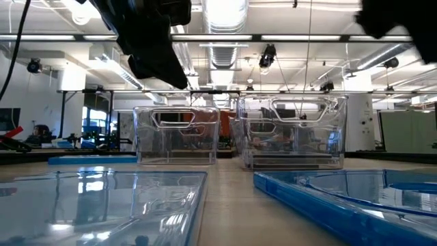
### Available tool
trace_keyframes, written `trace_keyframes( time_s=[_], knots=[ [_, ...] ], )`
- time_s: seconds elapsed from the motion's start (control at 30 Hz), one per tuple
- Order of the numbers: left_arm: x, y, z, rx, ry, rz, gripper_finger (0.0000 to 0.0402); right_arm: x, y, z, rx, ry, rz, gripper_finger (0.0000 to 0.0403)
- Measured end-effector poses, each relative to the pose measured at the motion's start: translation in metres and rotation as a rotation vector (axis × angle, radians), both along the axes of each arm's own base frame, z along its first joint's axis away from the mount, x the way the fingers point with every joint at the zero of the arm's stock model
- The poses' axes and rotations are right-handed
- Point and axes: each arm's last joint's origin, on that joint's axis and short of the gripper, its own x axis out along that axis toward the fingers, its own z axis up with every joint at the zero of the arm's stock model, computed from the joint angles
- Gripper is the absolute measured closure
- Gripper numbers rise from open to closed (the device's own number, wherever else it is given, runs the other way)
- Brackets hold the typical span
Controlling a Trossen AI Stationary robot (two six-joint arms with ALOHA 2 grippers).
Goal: Pick & place jewel cases by type
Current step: Put the black CD case into the right transparent bin
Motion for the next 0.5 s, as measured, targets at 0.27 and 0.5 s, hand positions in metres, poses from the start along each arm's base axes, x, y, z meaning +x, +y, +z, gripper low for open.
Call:
trace_keyframes(
  time_s=[0.27,0.5],
  knots=[
    [0.001,0.0,0.0,0.016,-0.009,-0.017,0.0364,-0.034,0.038,-0.049,-0.005,0.095,-0.201,0.0202],
    [0.001,0.0,0.001,-0.004,-0.017,-0.023,0.0364,-0.047,0.031,-0.094,-0.067,0.059,-0.414,0.0202]
  ],
)
